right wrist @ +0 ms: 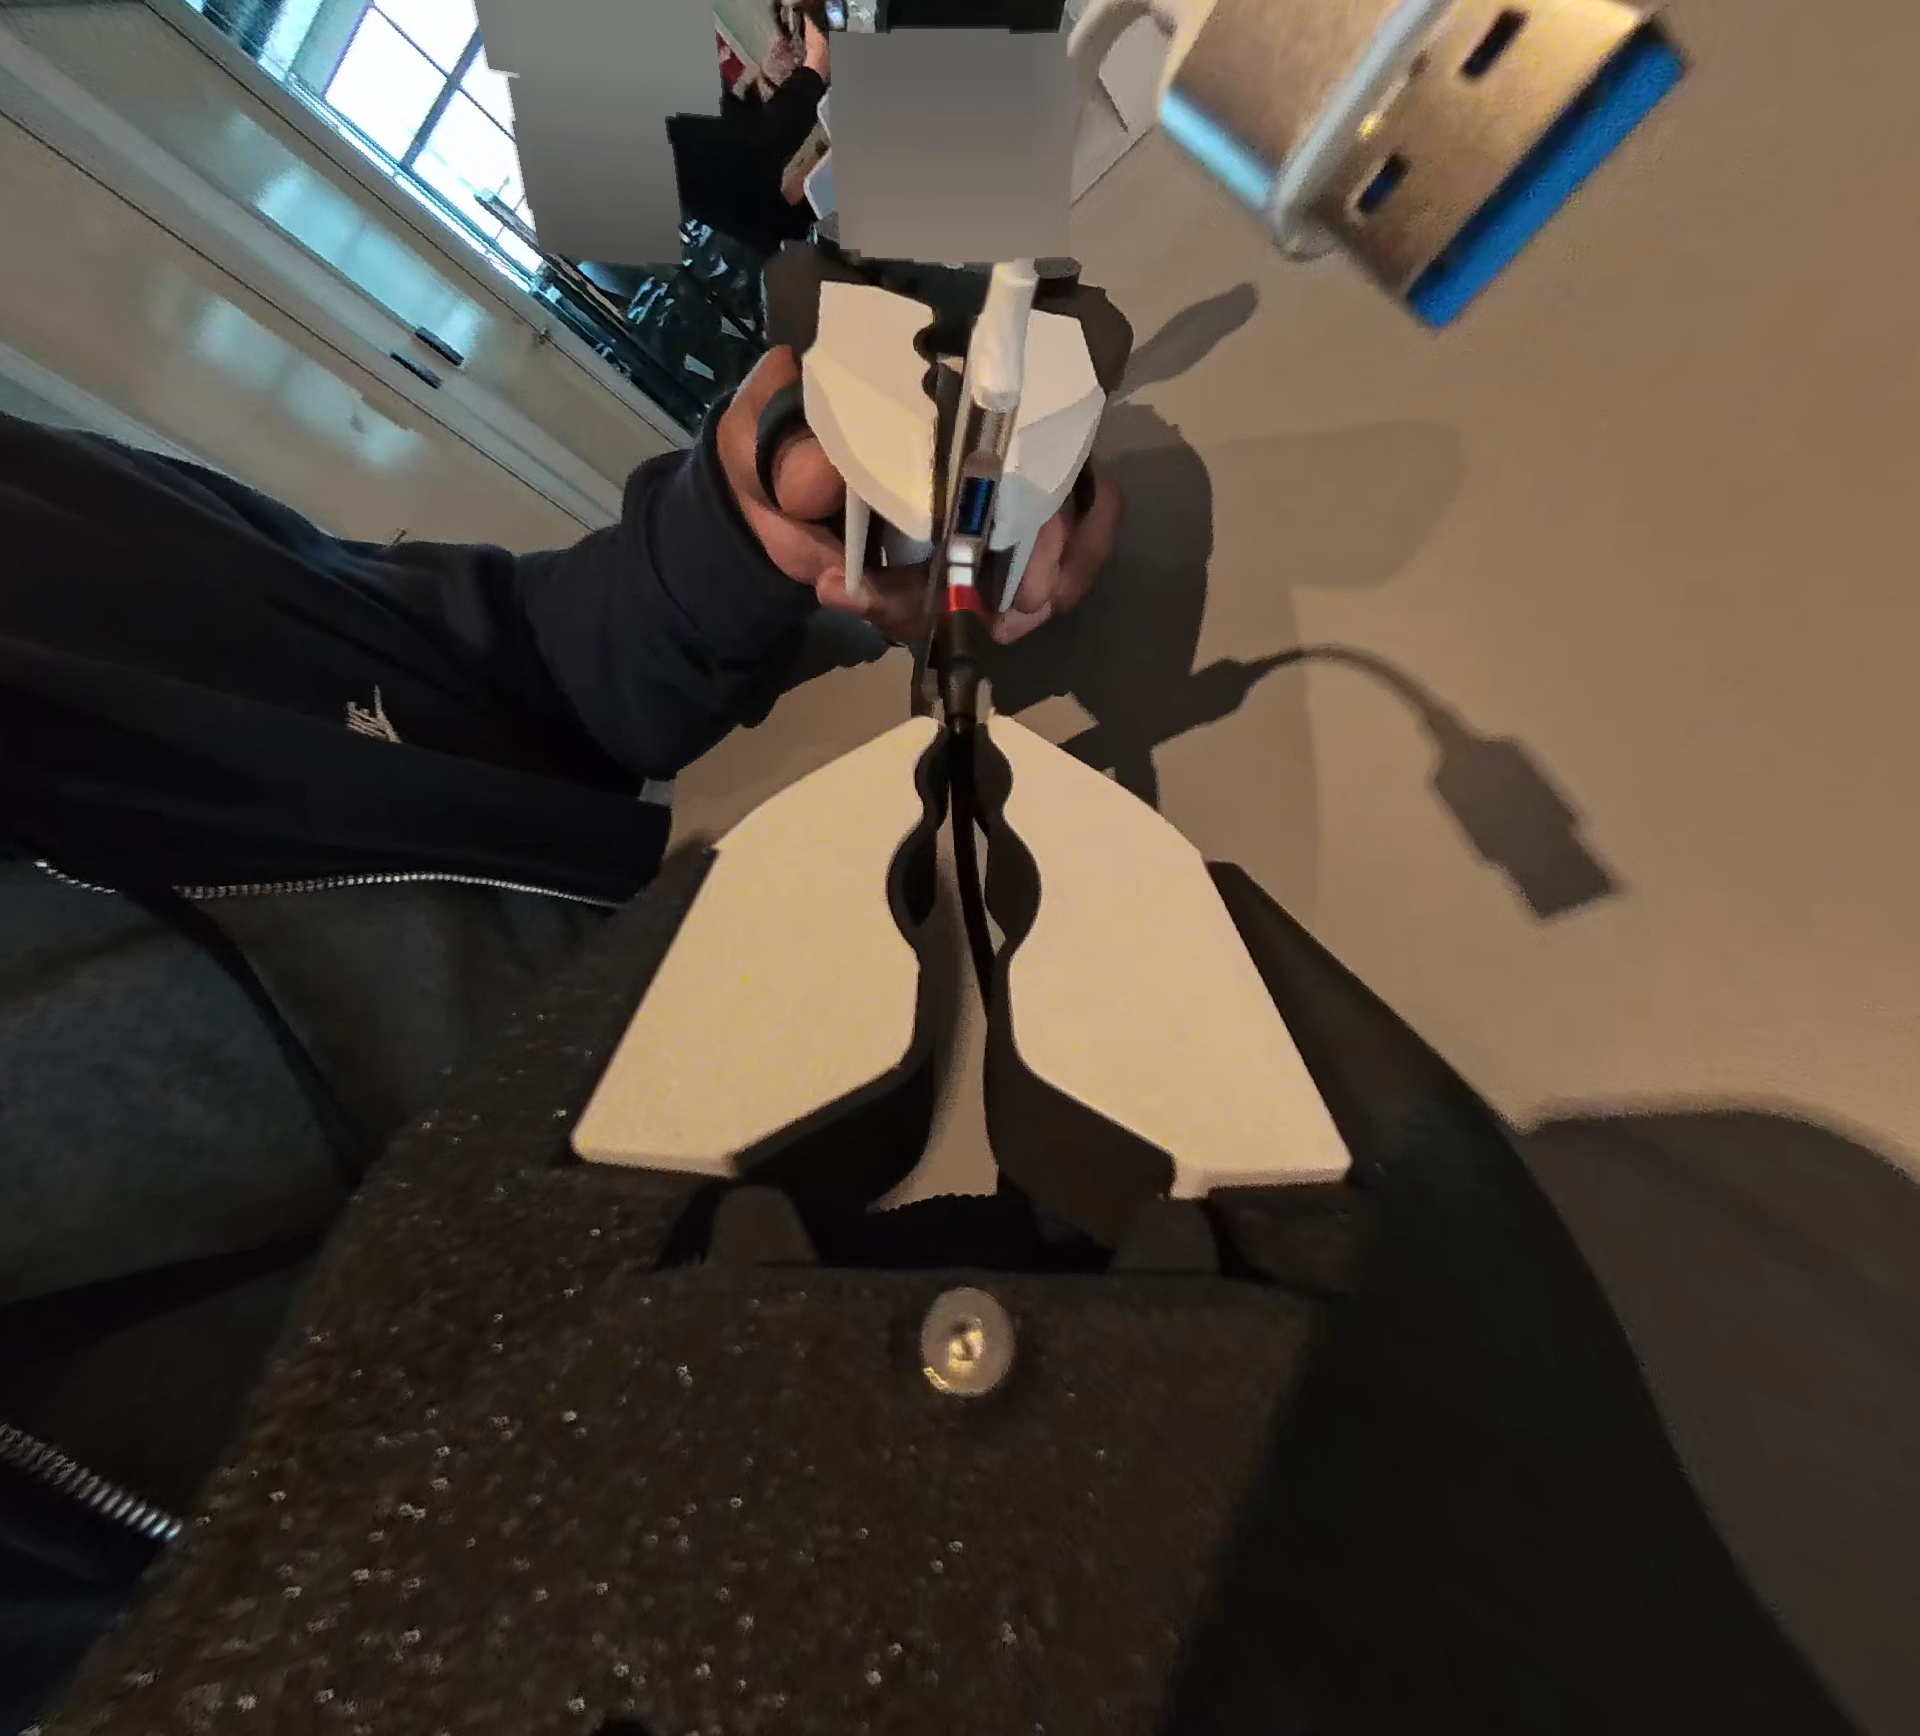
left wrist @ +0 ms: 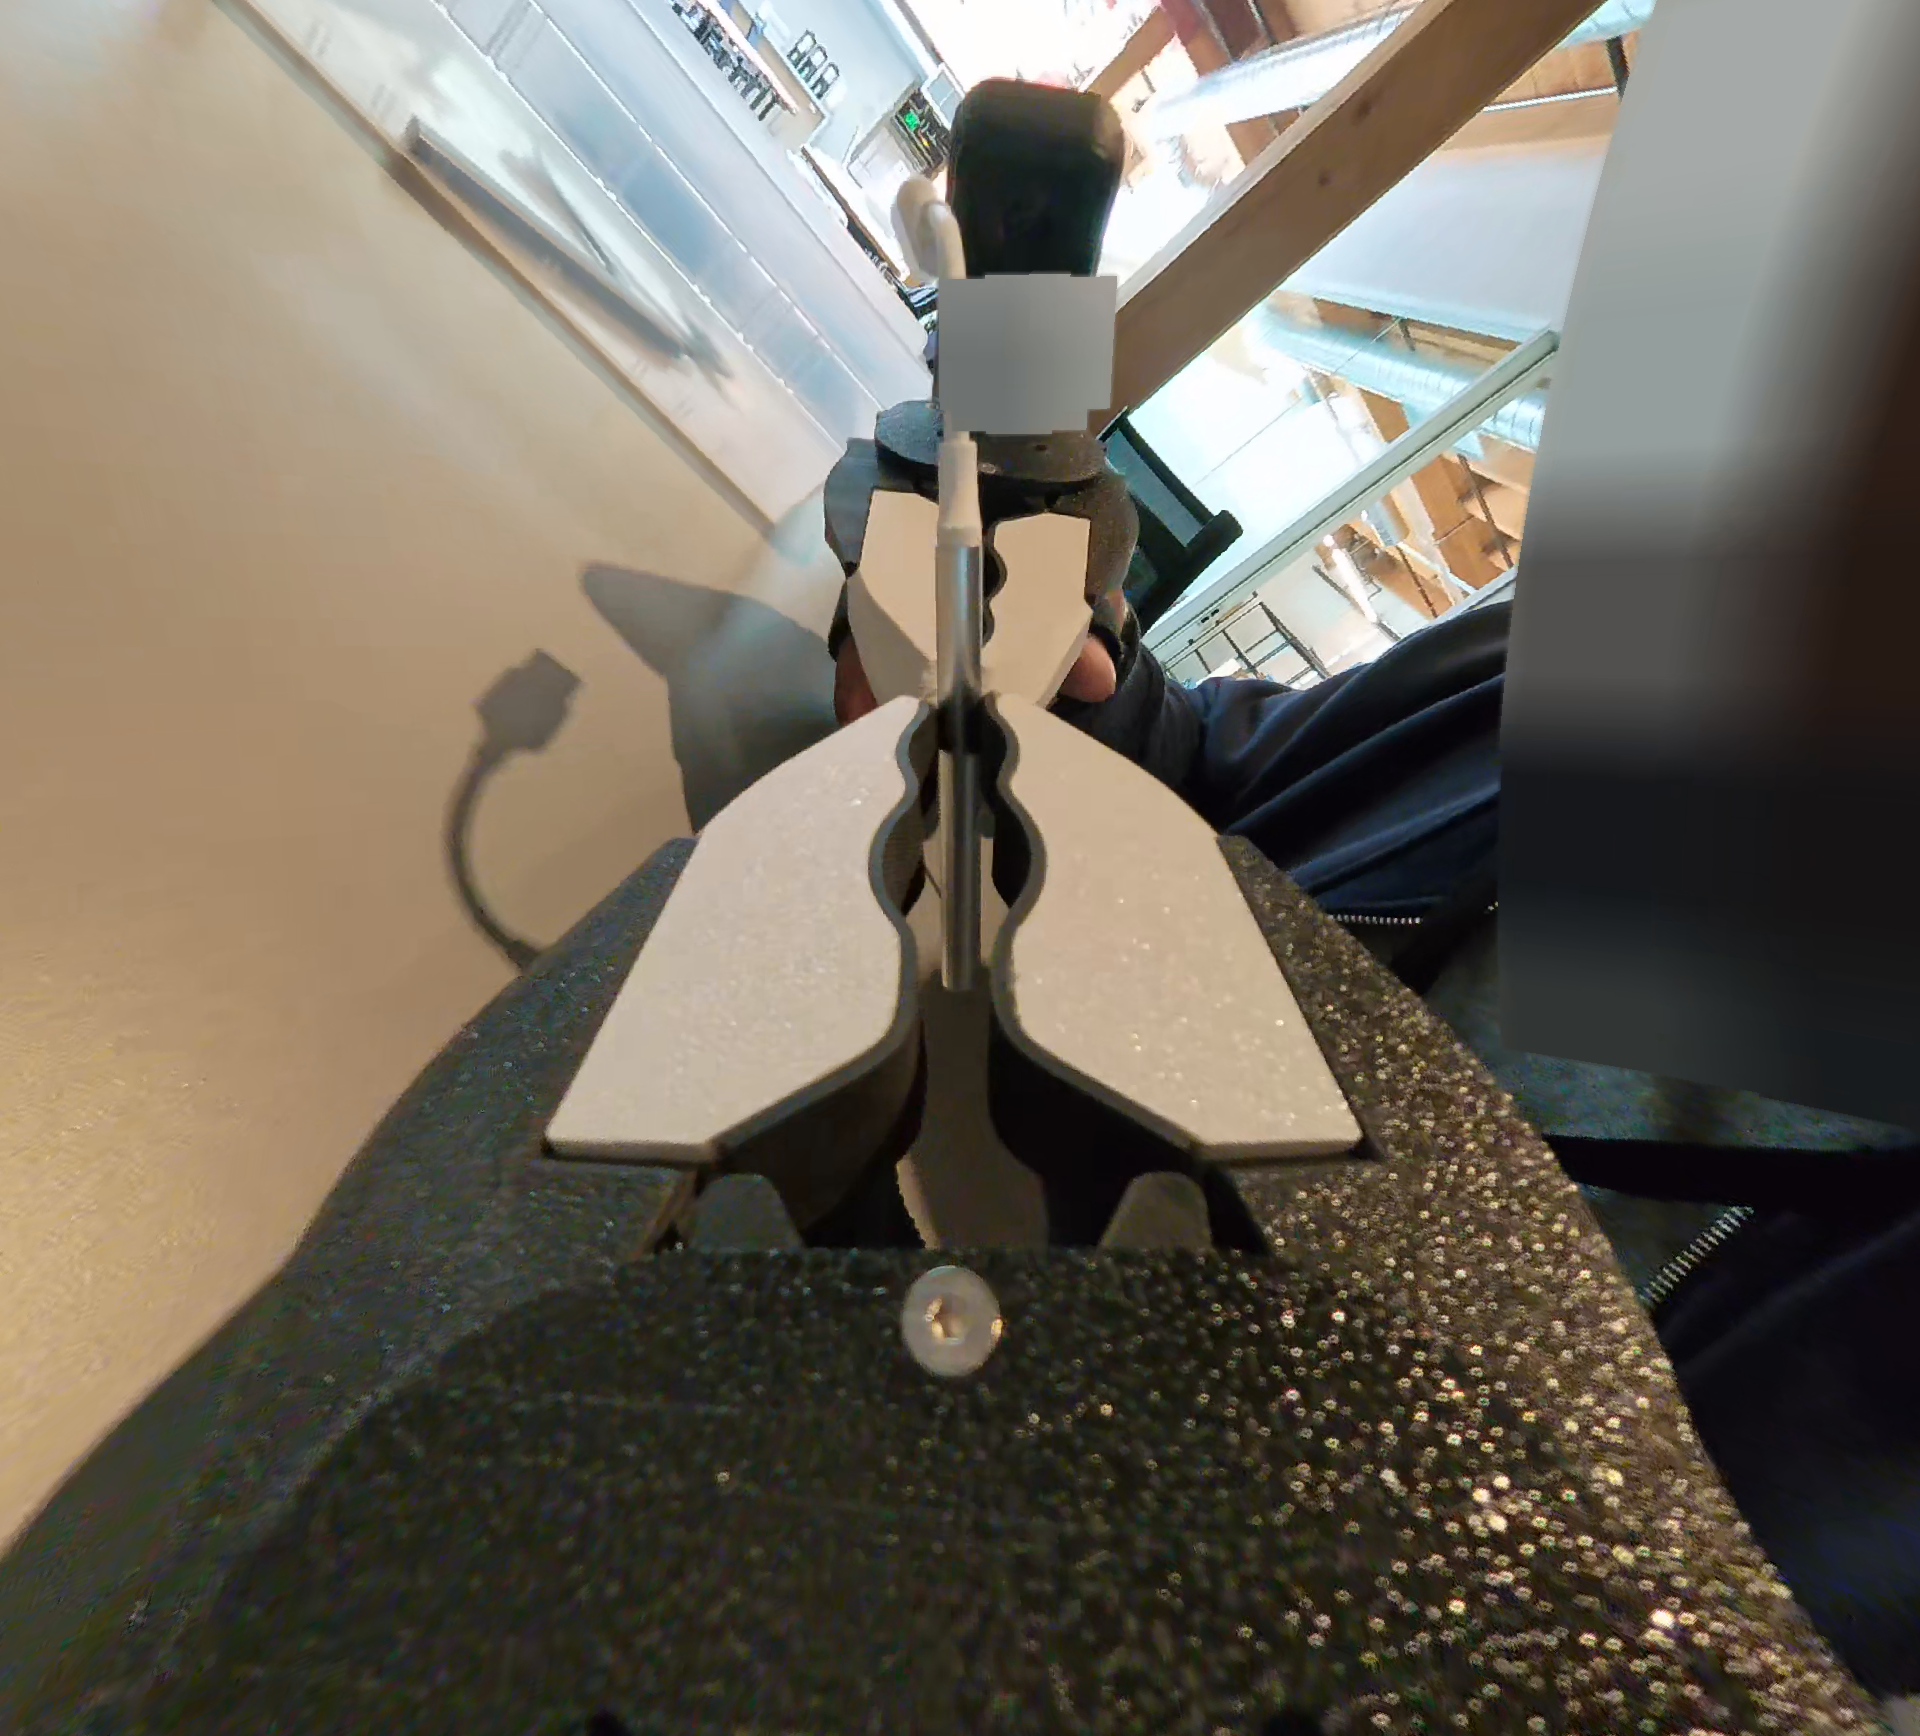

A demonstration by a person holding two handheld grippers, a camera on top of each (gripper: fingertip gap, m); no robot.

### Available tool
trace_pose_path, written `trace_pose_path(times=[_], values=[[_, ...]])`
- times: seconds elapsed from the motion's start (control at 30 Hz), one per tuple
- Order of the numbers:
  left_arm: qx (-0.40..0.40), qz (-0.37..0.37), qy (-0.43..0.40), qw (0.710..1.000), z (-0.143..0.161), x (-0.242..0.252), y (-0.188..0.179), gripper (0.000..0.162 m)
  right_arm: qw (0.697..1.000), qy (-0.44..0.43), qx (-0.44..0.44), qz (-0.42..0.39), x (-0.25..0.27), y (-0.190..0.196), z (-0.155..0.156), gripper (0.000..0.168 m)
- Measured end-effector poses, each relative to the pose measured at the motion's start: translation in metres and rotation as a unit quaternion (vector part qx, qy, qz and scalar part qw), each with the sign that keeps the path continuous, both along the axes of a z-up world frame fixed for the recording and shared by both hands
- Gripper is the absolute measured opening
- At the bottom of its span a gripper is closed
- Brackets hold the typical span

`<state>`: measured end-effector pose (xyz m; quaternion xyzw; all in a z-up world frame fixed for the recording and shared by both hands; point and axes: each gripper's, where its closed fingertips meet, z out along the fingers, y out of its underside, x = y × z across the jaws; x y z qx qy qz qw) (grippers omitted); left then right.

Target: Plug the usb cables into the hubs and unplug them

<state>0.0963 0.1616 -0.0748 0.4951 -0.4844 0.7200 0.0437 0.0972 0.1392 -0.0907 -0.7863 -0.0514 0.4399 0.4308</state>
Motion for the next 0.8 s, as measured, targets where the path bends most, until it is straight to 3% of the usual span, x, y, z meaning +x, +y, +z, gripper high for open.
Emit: trace_pose_path(times=[0.3, 0.8], values=[[-0.011, 0.008, -0.011, 1.0, 0.004, 0.001, 0.002, 0.007, 0.998, 0.063, 0.006, 0.003, 0.0, 0.001, 0.009, 0.006], [-0.003, 0.014, -0.023, 1.0, 0.005, 0.001, 0.001, 0.007, 0.998, 0.05, 0.04, -0.025, 0.009, 0.005, 0.016, 0.005]])
